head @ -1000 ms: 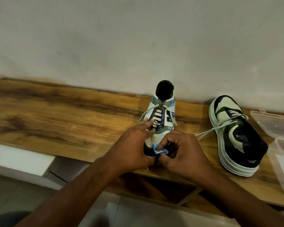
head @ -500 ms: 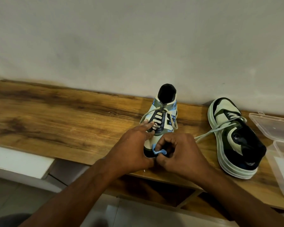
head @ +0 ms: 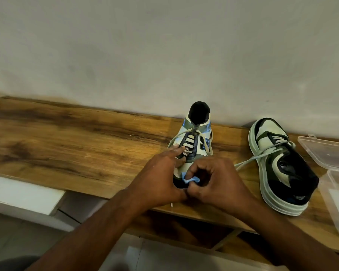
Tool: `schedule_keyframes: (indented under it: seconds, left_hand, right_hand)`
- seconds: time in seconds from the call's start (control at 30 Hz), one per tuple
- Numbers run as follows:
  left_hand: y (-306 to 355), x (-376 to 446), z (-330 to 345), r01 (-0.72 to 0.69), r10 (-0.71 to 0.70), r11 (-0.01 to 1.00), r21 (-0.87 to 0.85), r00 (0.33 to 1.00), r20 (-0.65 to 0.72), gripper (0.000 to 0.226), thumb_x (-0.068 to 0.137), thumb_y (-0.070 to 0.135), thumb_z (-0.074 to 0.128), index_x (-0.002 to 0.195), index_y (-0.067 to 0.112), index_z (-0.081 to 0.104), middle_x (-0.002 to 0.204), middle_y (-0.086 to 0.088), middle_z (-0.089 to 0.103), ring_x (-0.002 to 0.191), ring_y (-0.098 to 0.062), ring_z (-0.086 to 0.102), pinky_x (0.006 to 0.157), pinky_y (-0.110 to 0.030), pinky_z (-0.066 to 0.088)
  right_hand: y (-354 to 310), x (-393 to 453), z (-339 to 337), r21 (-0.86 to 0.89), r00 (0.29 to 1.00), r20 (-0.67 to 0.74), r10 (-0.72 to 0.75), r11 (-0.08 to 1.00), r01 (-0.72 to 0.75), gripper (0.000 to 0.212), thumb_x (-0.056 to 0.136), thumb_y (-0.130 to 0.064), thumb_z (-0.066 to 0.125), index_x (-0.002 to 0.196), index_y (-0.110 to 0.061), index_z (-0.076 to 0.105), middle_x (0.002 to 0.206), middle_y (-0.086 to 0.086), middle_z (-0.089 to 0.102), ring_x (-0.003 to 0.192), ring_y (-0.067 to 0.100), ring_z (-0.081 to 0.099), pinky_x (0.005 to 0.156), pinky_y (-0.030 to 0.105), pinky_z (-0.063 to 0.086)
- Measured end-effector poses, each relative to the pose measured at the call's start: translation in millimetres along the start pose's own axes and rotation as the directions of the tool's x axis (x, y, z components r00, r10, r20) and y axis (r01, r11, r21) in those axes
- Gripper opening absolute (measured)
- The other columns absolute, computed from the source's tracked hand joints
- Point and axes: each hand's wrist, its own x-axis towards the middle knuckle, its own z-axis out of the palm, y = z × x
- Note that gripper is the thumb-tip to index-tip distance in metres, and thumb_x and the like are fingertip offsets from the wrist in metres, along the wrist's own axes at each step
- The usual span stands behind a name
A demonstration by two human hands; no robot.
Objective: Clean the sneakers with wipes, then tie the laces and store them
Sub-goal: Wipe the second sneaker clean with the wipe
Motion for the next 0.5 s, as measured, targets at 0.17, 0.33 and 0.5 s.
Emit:
schedule_keyframes:
  seconds: [0.17,0.33,0.5]
  left_hand:
    - [2.3,-0.3,2.5,0.02,-0.02,1.0,-0.003,1.0,-0.006,0.097,0.07,0.06,0.087,0.151,0.024,0.05,0.168,0.018,0.023,0.154,0.003,0.012,0.126,-0.028,0.021]
    - [1.1,0.9,0.6,0.018,-0.018,0.999,-0.045,1.0,-0.003,0.096,0.068,0.057,0.089,0.15,0.021,0.053,0.166,0.012,0.031,0.154,0.0,0.018,0.125,-0.035,0.03]
    - [1.2,1.5,0.9,0.032,-0.032,0.998,-0.051,0.999,0.001,0.101,0.067,0.056,0.09,0.152,0.021,0.05,0.166,0.01,0.033,0.155,-0.002,0.019,0.125,-0.037,0.031]
  right_hand:
    - [27.9,13.9,-4.8,-0.075,0.95,-0.278,0.141,0.983,-0.168,0.025,0.073,-0.011,0.086,0.083,-0.032,0.076,0.081,-0.017,0.071,0.07,-0.001,0.067,0.063,0.019,0.058]
    - [9.9,8.6,-1.2,-0.03,0.994,-0.074,0.086,0.996,-0.088,0.022,0.069,-0.009,0.085,0.078,-0.027,0.078,0.077,-0.015,0.072,0.069,0.002,0.068,0.058,0.014,0.053]
    - [11.8,11.0,-9.1,0.002,0.995,-0.011,0.097,0.995,-0.097,0.021,0.07,-0.008,0.085,0.08,-0.026,0.08,0.076,-0.012,0.074,0.067,0.004,0.069,0.06,0.019,0.055]
